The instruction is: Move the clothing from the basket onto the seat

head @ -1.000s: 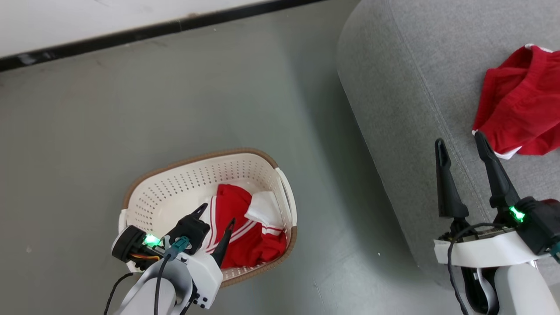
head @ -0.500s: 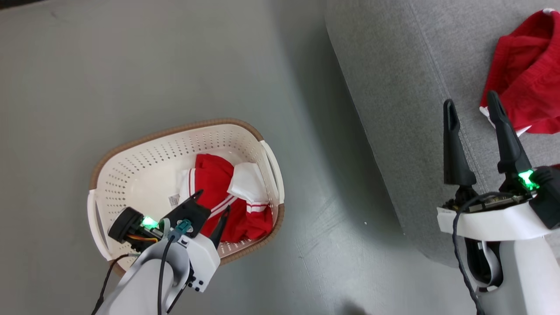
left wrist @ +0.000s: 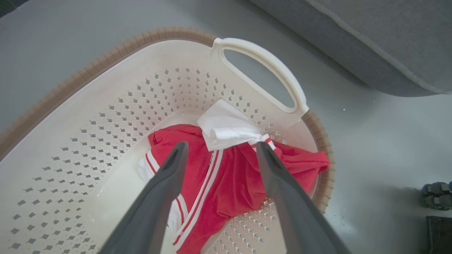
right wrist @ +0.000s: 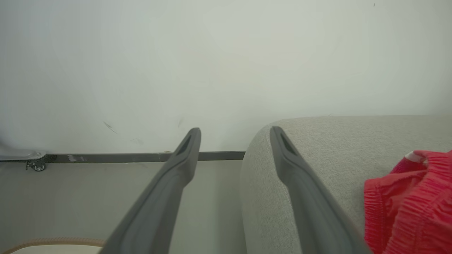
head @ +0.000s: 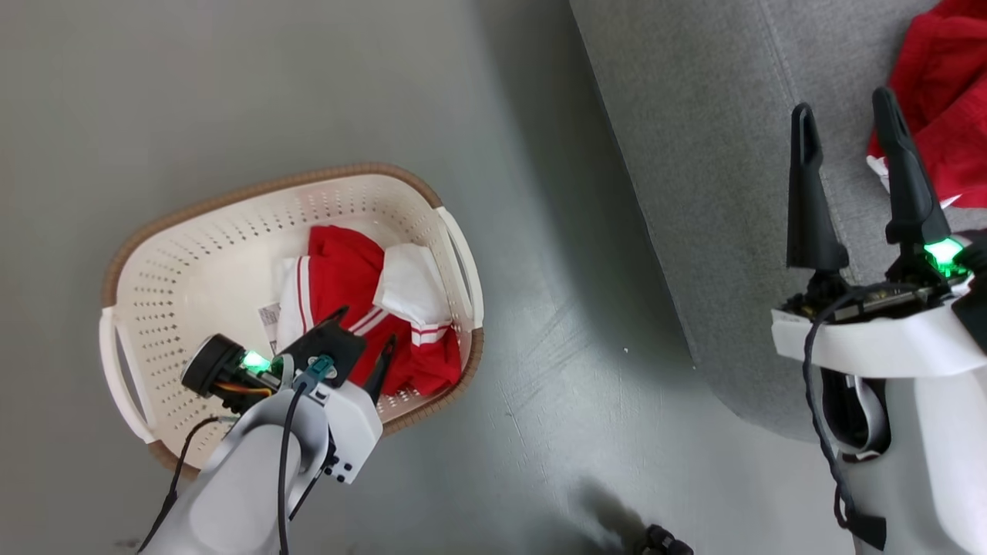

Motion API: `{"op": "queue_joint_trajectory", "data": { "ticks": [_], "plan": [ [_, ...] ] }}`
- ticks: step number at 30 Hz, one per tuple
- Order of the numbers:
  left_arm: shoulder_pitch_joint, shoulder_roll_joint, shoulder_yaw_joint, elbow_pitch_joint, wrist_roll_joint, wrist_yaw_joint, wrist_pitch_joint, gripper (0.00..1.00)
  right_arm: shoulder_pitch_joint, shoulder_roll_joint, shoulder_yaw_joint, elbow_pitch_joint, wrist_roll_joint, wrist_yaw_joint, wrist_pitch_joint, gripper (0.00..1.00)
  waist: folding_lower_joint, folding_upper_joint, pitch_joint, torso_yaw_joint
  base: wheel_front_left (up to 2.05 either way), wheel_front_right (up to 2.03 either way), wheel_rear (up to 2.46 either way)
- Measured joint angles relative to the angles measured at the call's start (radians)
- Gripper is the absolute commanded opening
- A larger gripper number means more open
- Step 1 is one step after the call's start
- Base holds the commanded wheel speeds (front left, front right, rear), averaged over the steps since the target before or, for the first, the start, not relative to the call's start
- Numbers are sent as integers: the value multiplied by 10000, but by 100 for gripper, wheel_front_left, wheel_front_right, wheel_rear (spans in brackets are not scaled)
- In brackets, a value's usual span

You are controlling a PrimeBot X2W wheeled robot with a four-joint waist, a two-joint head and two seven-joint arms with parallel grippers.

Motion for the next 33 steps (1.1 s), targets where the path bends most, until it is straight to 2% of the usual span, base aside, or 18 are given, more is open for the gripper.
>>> {"op": "queue_joint_trajectory", "data": {
  "ticks": [17, 33],
  "plan": [
    [-794, -31, -224, 681, 203, -88, 186, 100, -873, -2, 134, -13, 497, 0, -2, 100, 0, -1, 1089, -273, 0, 0, 0],
    [-1301, -240, -290, 1020, 180, -278, 184, 100, -1341, 0, 98, 44, 690, 0, -2, 100, 0, 0, 1543, -435, 0, 0, 0]
  ]
}}
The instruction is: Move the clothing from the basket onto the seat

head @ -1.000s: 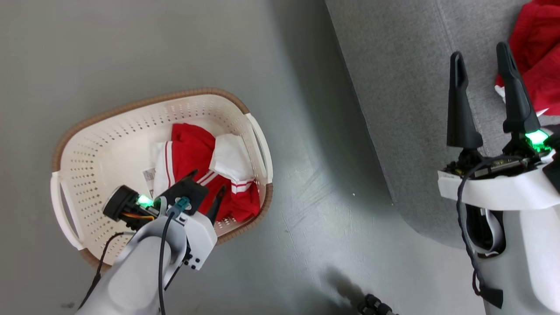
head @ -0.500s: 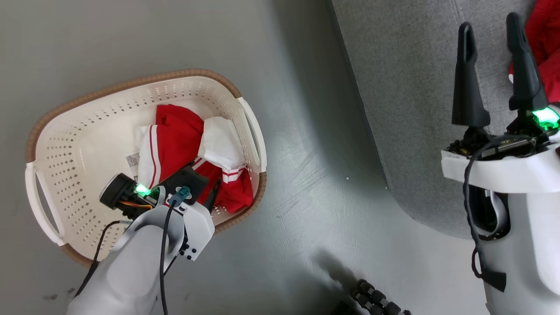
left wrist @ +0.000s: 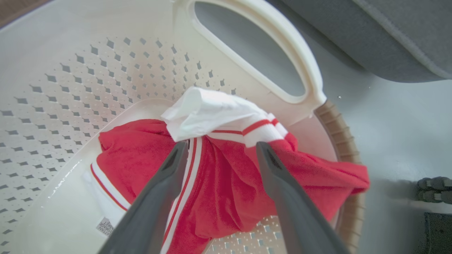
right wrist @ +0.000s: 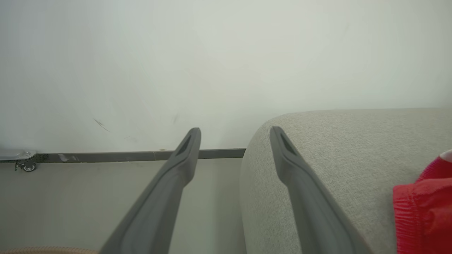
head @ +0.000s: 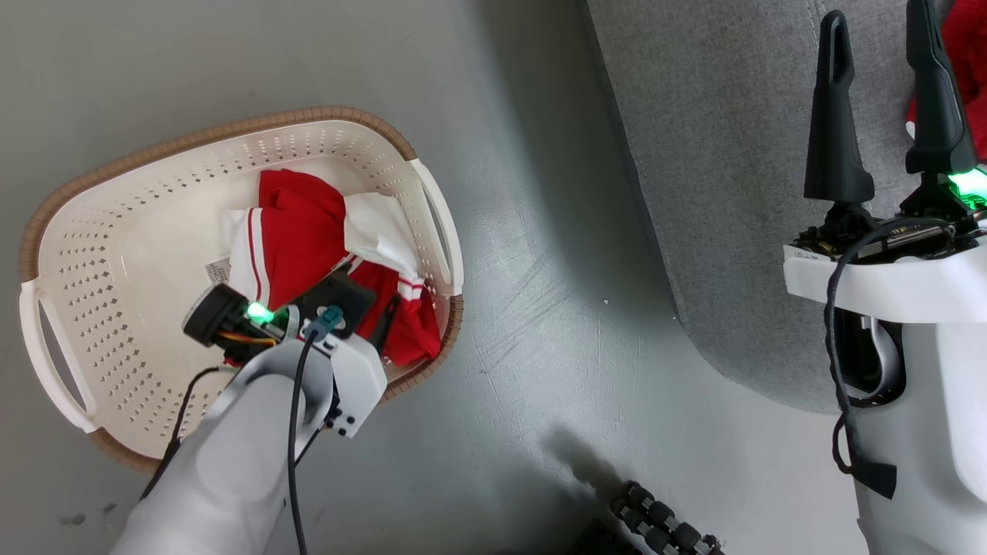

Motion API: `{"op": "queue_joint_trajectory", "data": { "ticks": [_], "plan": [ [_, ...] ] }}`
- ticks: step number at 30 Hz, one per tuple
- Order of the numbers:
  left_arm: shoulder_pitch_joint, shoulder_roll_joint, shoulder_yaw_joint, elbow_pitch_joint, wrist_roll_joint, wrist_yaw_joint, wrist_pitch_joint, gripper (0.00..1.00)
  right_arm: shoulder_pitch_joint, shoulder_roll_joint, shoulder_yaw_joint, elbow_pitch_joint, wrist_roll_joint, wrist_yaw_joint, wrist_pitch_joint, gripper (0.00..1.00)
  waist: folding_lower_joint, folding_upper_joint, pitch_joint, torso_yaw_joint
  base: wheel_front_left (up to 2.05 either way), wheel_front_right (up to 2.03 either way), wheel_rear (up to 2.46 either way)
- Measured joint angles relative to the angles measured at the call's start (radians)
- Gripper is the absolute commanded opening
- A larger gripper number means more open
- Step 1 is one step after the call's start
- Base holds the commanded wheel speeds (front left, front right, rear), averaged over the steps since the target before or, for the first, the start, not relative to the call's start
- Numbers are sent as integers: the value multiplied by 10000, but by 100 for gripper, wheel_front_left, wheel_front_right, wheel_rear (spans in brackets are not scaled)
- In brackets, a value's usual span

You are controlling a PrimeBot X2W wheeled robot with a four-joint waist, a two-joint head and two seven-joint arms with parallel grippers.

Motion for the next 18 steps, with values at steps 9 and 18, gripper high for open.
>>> {"op": "queue_joint_trajectory", "data": {
  "ticks": [9, 18],
  "plan": [
    [-310, -10, 13, -65, 0, -79, -236, 100, -13, -2, -6, 140, 0, 0, 0, 100, 0, 0, -66, 51, 0, 0, 0],
    [-308, -267, -63, -81, -104, -173, -389, 100, -17, -2, -67, 213, -6, 0, 0, 100, 0, 0, -217, 168, 0, 0, 0]
  ]
}}
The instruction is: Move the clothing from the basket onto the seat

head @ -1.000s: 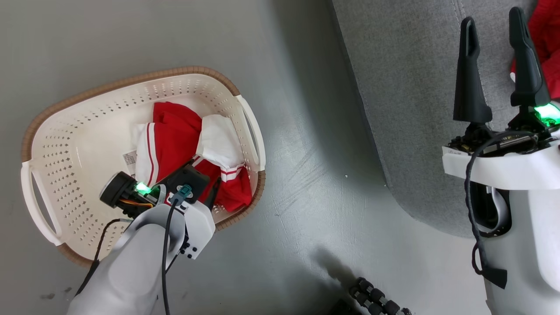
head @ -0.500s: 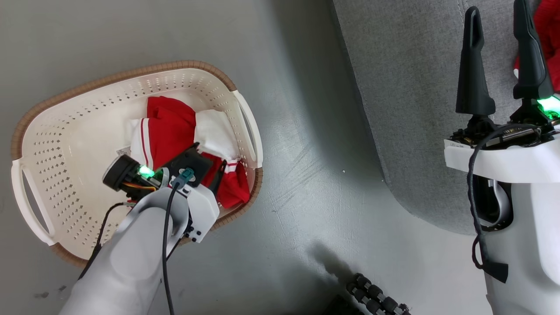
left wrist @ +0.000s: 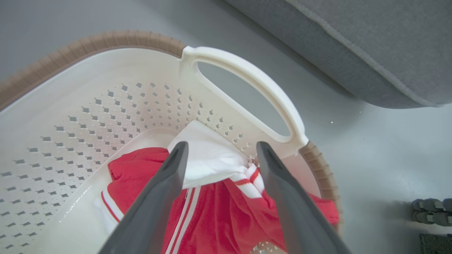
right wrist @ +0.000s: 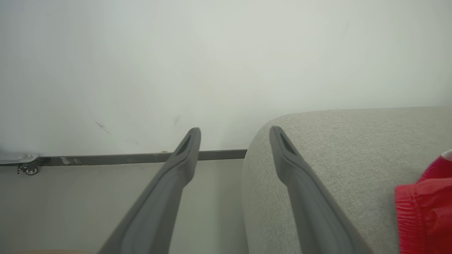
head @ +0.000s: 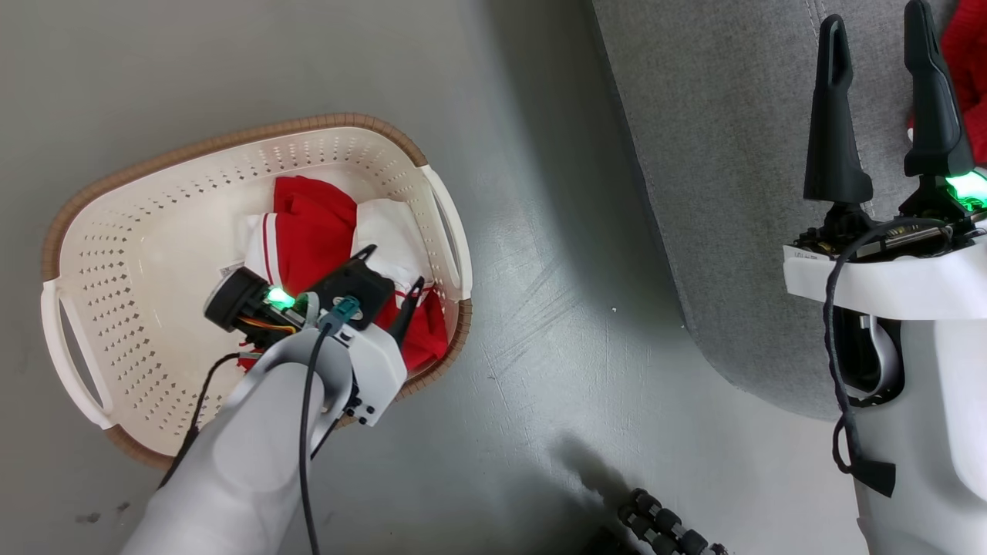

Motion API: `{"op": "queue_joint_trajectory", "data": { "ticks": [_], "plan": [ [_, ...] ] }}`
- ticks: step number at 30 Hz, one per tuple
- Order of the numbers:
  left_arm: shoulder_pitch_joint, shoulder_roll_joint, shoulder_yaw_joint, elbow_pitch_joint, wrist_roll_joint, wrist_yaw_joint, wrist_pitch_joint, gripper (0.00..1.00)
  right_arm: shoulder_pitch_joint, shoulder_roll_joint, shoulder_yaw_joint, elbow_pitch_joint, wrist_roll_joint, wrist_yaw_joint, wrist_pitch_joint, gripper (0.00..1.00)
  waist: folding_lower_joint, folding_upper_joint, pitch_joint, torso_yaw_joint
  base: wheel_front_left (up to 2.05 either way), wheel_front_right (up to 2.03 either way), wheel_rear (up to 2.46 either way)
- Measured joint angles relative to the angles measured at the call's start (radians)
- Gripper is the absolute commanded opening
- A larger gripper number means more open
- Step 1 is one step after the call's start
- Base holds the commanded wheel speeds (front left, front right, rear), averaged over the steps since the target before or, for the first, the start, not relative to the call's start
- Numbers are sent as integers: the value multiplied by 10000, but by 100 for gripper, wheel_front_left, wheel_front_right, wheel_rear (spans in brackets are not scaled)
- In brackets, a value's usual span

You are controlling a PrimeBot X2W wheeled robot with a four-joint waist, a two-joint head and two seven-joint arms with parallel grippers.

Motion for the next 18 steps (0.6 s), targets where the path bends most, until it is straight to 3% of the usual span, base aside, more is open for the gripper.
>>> {"op": "queue_joint_trajectory", "data": {
  "ticks": [5, 18],
  "plan": [
    [49, -224, -173, 146, -36, -88, -17, 100, 0, 0, 46, 31, -10, 0, 0, 100, 0, 0, -38, 19, 0, 0, 0],
    [89, -117, -94, 884, -261, -88, 412, 100, 4, 0, 42, 17, -163, 0, 0, 100, 0, 0, 107, -129, 0, 0, 0]
  ]
}}
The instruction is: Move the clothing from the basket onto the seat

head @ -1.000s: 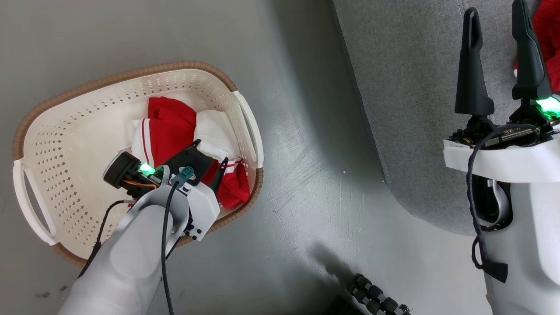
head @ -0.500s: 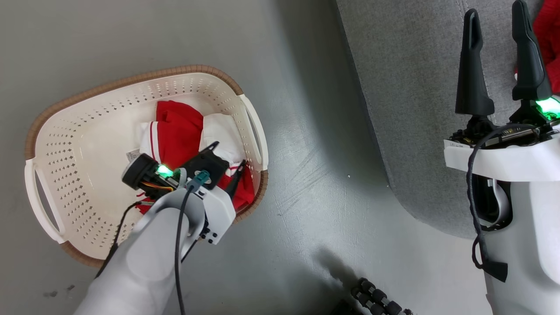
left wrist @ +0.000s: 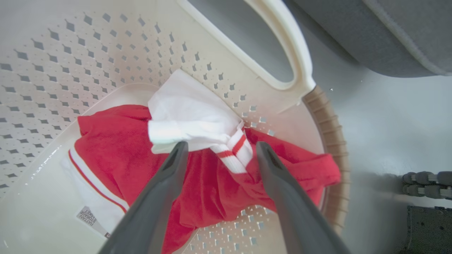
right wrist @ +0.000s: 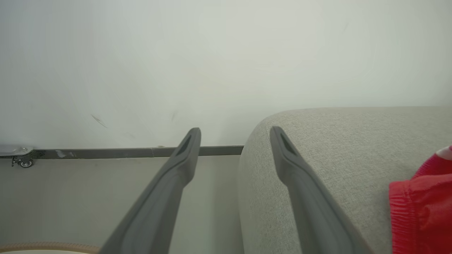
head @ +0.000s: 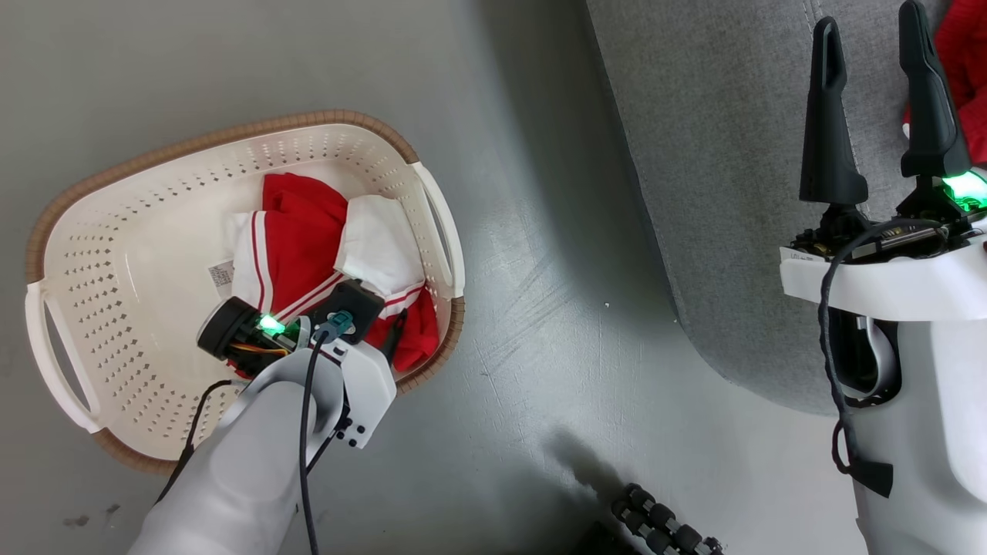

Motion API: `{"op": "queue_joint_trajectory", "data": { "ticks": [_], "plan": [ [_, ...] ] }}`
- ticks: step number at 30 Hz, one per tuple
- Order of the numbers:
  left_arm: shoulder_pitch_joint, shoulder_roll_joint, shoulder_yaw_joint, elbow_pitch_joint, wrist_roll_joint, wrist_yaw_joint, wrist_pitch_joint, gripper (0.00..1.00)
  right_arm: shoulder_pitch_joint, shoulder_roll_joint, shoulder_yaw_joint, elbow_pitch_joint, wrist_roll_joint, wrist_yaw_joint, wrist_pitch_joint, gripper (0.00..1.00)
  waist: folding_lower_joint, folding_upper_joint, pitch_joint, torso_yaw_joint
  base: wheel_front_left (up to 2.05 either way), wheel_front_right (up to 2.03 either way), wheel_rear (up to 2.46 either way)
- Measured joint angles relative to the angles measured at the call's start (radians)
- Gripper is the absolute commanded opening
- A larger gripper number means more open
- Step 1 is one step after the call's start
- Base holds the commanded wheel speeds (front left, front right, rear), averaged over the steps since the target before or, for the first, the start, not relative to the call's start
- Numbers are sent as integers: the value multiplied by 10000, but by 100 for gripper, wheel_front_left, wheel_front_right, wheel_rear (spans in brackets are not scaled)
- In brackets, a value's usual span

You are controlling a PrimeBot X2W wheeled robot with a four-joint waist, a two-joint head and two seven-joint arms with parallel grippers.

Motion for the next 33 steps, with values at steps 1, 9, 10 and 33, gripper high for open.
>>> {"op": "queue_joint_trajectory", "data": {
  "ticks": [1, 9, 10, 33],
  "plan": [
    [0, 15, 8, 33, -2, 0, 13, 100, 0, 0, -6, -4, 2, 0, 0, 100, 0, 0, 24, -15, 0, 0, 0],
    [-4, -12, 58, 226, -163, -8, 240, 95, -10, 0, -4, -12, 25, 0, 0, 100, 0, 0, 189, -104, 0, 0, 0],
    [-4, -36, 58, 267, -182, -33, 313, 85, -19, 0, 8, -12, 35, 0, 0, 100, 0, 0, 201, -111, 0, 0, 0],
    [-219, 23, 65, 159, -357, -121, -178, 0, -188, 2, -205, -21, 17, 0, 0, 100, 0, 0, 119, -77, 0, 0, 0]
  ]
}}
